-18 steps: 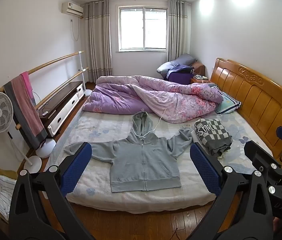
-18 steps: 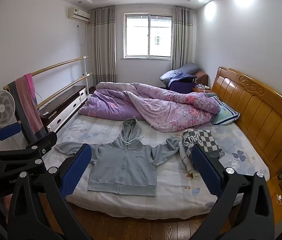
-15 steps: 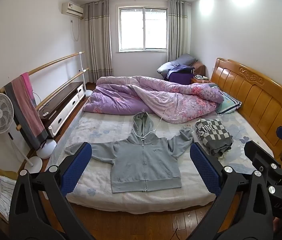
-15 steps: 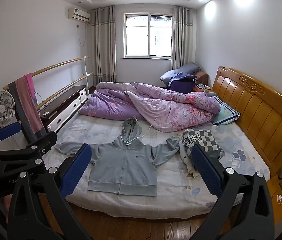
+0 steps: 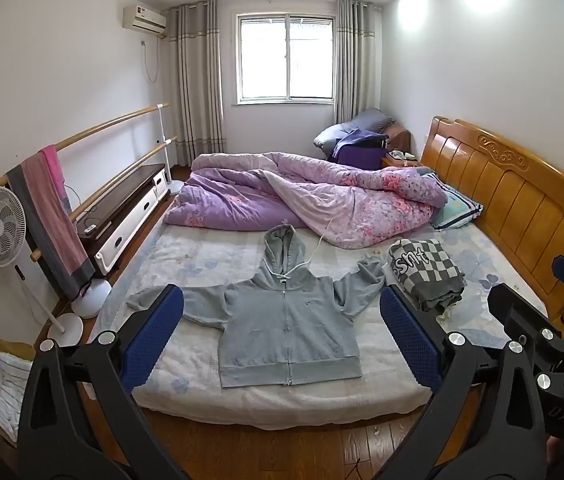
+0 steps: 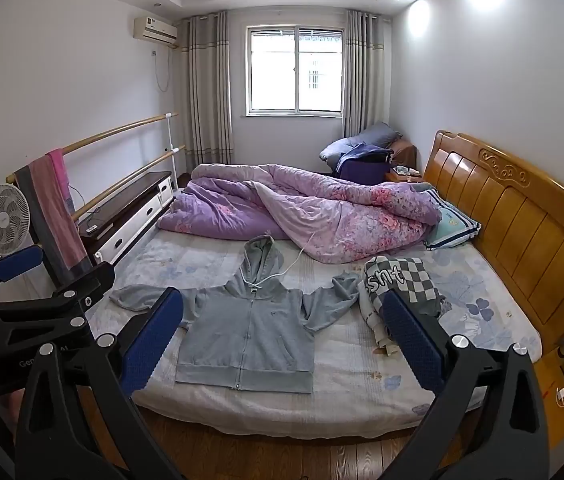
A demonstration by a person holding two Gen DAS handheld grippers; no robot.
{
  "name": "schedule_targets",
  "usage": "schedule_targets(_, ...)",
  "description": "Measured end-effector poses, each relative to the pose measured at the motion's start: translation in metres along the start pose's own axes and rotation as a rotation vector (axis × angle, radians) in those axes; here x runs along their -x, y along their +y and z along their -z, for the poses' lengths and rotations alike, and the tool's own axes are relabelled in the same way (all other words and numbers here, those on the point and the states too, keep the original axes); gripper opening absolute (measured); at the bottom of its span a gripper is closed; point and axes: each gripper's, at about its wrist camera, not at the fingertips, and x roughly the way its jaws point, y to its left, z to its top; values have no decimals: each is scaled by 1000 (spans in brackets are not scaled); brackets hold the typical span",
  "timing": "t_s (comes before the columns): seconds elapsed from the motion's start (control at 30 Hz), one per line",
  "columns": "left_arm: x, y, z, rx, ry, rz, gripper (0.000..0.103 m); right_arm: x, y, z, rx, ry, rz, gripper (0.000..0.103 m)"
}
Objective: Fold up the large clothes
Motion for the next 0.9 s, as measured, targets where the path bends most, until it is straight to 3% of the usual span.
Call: schedule_targets(0.9,-6,-10,-5,0,0,5,98,-15,0,3,-6,6,-1,96)
